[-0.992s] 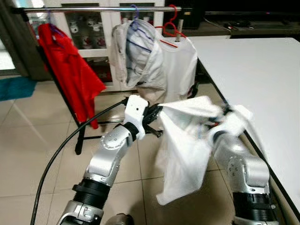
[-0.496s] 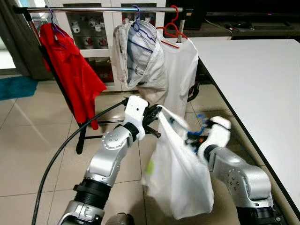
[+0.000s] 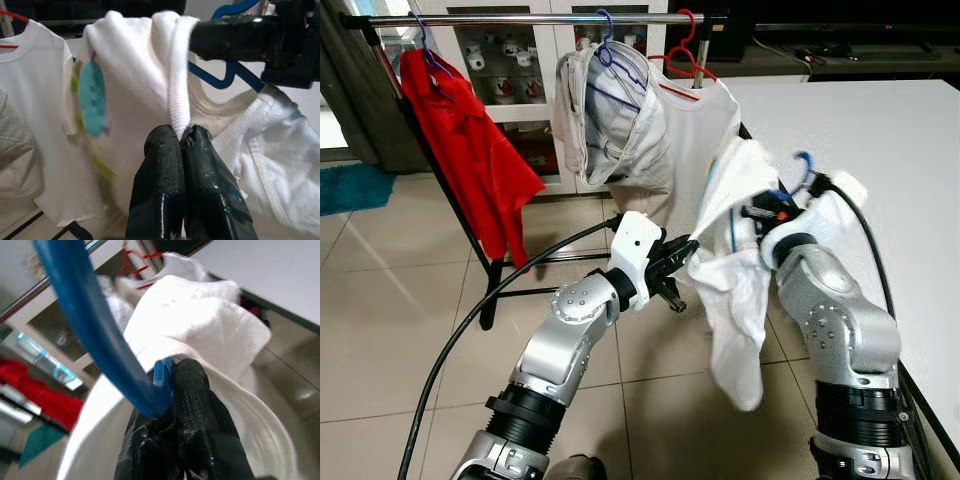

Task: Hang hanger

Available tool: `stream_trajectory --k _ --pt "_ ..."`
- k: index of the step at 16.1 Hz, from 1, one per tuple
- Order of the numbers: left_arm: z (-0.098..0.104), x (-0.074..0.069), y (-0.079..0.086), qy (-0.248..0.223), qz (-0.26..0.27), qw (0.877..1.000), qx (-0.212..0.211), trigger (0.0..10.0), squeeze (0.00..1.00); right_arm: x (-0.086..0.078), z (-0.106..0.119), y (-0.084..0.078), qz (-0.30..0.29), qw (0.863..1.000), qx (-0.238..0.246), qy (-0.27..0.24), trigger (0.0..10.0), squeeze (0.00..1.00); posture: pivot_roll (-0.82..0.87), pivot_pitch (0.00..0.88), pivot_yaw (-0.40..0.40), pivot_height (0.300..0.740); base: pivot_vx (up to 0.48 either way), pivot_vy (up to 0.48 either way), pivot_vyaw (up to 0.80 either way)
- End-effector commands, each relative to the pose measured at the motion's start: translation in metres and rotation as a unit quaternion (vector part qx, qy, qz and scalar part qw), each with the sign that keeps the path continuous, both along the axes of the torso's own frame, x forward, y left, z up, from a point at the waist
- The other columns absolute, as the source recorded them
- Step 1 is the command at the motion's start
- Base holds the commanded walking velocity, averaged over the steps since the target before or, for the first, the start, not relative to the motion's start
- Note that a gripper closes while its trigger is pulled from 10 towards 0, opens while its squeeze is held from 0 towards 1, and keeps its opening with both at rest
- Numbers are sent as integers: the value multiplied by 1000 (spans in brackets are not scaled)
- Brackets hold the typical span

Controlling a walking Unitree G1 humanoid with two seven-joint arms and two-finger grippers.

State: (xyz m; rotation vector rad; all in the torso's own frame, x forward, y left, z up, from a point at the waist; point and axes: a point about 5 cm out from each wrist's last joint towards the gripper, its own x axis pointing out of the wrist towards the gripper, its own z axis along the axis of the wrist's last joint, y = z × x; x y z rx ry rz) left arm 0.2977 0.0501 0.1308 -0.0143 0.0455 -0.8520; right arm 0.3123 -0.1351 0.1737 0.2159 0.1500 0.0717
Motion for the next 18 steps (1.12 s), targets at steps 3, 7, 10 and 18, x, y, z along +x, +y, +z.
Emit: stream_trajectory --k 3,7,10,18 --pt "0 2 2 0 12 1000 8 0 0 -19 -27 39 190 976 -77 76 10000 0 -107 0 -21 740 0 0 0" --pt "5 15 13 -14 84 996 4 0 0 -35 -58 16 149 970 -87 169 10000 0 -106 0 -24 740 0 0 0" --pt "6 21 21 -17 118 993 10 0 0 -43 -68 -7 126 966 -98 203 10000 0 -116 0 -18 740 0 0 0" --pt "4 13 3 -8 54 999 1 0 0 -7 -21 -28 -55 996 -8 65 10000 0 -116 0 -15 740 0 0 0"
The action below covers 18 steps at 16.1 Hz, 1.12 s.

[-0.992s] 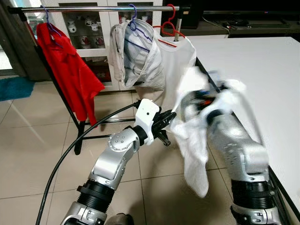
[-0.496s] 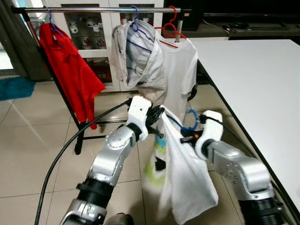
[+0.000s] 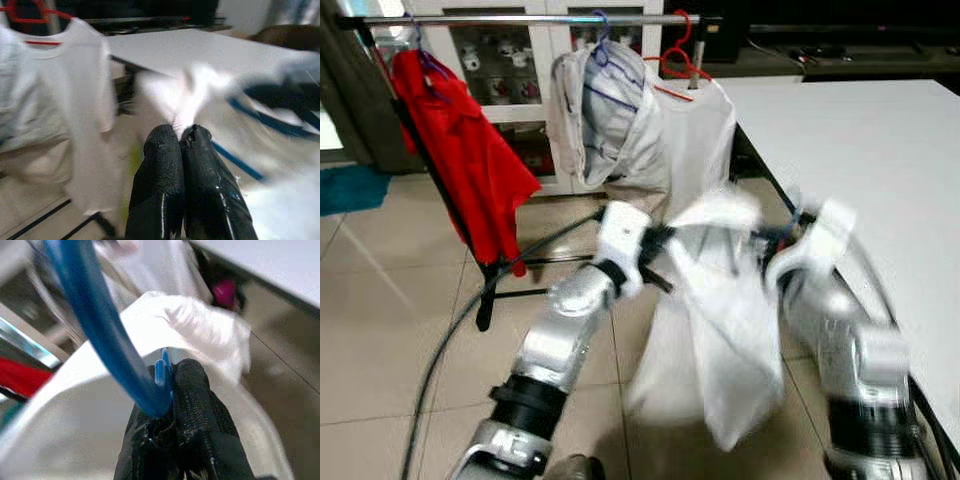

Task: Hang hanger

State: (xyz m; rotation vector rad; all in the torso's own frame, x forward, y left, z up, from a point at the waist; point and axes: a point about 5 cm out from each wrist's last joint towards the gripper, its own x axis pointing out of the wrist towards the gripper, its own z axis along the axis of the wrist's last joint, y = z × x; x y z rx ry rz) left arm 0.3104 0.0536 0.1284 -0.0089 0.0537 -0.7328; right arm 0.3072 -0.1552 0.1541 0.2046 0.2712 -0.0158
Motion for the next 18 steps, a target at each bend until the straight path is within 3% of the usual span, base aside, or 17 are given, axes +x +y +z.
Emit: stream_trajectory --k 1,6,7,8,9,11,12,13,15,18 --pt "6 -3 -5 -11 -20 1000 -9 0 0 4 9 0 -11 999 19 -28 10000 0 -113 0 -16 740 0 0 0" --pt "9 -10 -13 -20 -67 997 -22 0 0 12 18 13 -18 996 42 -72 10000 0 -104 0 -29 740 0 0 0" --pt "9 -11 -13 -19 -68 997 -21 0 0 13 20 16 -7 996 34 -79 10000 0 -106 0 -29 740 0 0 0" --pt "8 -10 -13 -18 -65 998 -16 0 0 13 25 22 21 995 -10 -95 10000 0 -106 0 -29 740 0 0 0" --pt "8 -8 -12 -19 -53 998 -17 0 0 11 23 26 39 996 -20 -83 10000 0 -109 0 -26 740 0 0 0" --pt "12 4 0 -24 13 999 -21 0 0 -5 -21 34 121 990 -40 55 10000 0 -114 0 -26 740 0 0 0" --pt "12 9 7 -23 45 999 -19 0 0 -14 -41 28 110 988 -26 107 10000 0 -111 0 -28 740 0 0 0" --pt "11 16 19 -17 92 995 -16 0 0 -35 -73 12 81 981 -4 178 10000 0 -111 0 -29 740 0 0 0" --pt "4 18 29 4 118 993 -5 0 0 -54 -88 -7 60 975 -14 214 10000 0 -113 0 -28 740 0 0 0" --pt "-16 10 22 48 88 994 37 0 0 -55 -82 -19 37 978 -31 205 10000 0 -127 0 -16 740 0 0 0"
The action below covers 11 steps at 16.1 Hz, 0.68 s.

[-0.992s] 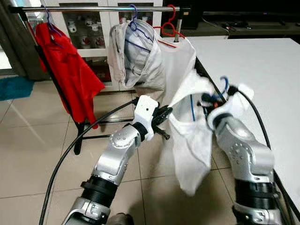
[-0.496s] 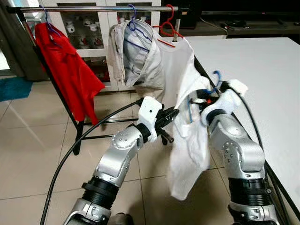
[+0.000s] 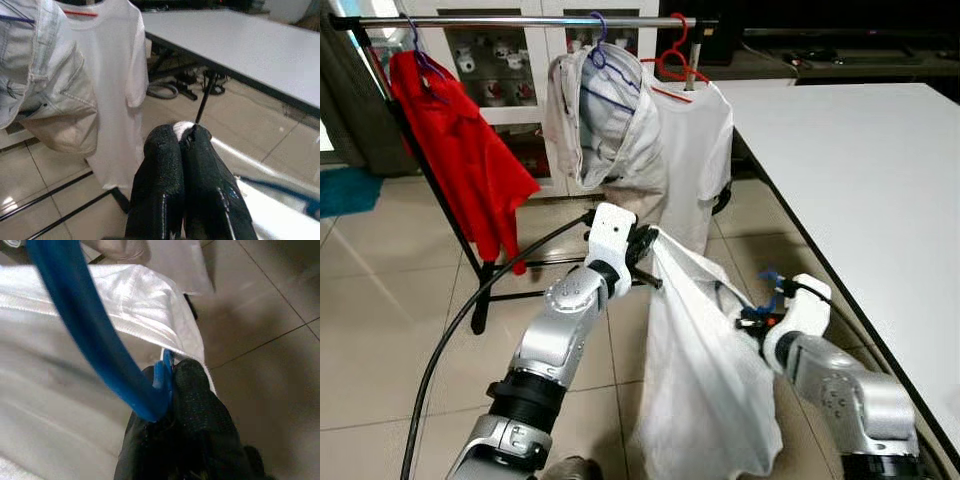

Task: Hang hanger

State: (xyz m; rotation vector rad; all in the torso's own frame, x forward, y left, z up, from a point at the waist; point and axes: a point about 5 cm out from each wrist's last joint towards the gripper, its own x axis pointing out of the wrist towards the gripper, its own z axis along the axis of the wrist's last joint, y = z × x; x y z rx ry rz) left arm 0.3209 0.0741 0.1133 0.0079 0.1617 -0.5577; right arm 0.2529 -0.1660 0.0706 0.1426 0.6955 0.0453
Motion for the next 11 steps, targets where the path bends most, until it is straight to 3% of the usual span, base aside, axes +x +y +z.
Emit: stream_trajectory --k 1,3,7,11 --pt "-6 -4 -5 16 -17 1000 9 0 0 10 18 -12 -47 997 -12 -59 10000 0 -129 0 -15 740 0 0 0" --pt "-8 -8 -13 27 -46 999 10 0 0 27 51 1 -32 988 12 -148 10000 0 -130 0 -15 740 0 0 0" --pt "0 -13 -27 11 -97 995 -15 0 0 47 87 37 24 967 59 -248 10000 0 -129 0 -23 740 0 0 0" --pt "19 -20 -37 -31 -147 986 -66 0 0 61 89 44 14 964 47 -263 10000 0 -115 0 -42 740 0 0 0"
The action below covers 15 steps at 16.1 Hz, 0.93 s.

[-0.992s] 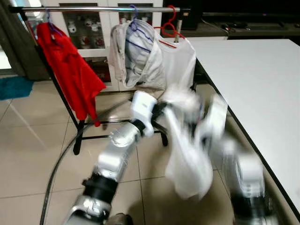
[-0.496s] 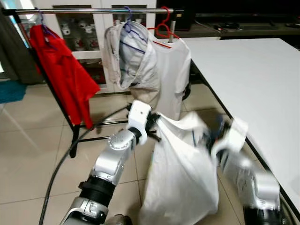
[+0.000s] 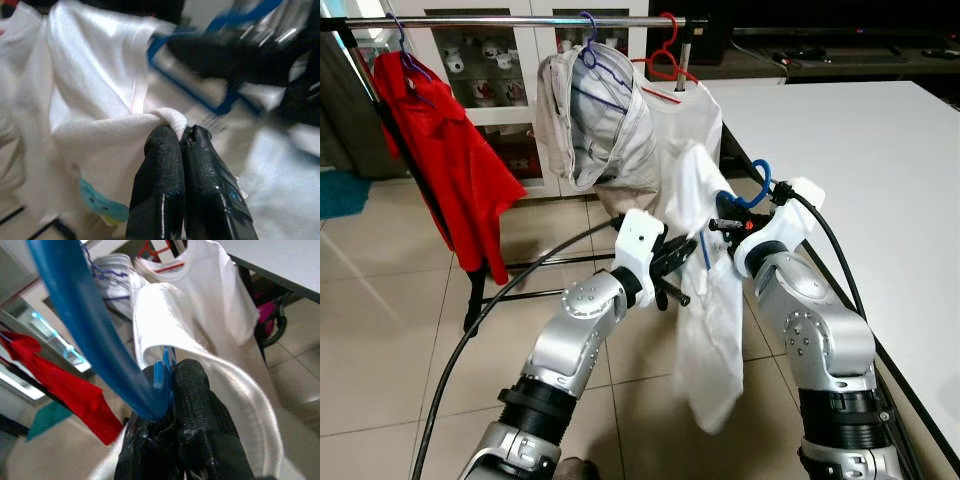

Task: Hang hanger

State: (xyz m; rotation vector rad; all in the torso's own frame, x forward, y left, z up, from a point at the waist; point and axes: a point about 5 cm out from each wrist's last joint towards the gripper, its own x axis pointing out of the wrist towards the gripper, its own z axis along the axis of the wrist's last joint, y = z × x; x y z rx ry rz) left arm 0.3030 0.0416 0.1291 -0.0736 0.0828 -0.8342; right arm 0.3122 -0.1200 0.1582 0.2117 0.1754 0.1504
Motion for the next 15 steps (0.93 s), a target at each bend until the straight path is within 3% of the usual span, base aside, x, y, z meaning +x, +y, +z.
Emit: stream_trajectory --k 1,6,10,11,12,13,14,15 --pt "4 -6 -7 -10 -28 1000 -10 0 0 2 3 0 4 1000 -17 -12 10000 0 -113 0 -46 740 0 0 0" --pt "9 2 -1 -21 10 1000 -15 0 0 2 -3 7 43 999 -24 -3 10000 0 -116 0 -44 740 0 0 0" --pt "-3 -1 1 -15 -4 999 39 0 0 5 4 -1 34 999 -10 -20 10000 0 -119 0 -40 740 0 0 0" --pt "-5 5 7 -17 43 997 62 10000 0 8 8 -3 46 998 -16 -27 10000 0 -121 0 -38 740 0 0 0" --pt "-4 8 9 -11 50 998 48 10000 847 9 10 -4 56 998 -21 -29 10000 0 -119 0 -39 740 0 0 0" --pt "-1 8 11 -15 47 998 40 10000 847 10 11 -4 66 997 -27 -31 10000 0 -118 0 -39 740 0 0 0" --pt "5 5 8 -12 8 1000 23 10000 1000 12 13 -5 86 995 -34 -31 10000 0 -113 0 -42 740 0 0 0" --pt "7 -1 3 -11 -29 999 17 10000 1000 13 14 -5 98 994 -38 -31 10000 0 -109 0 -44 740 0 0 0"
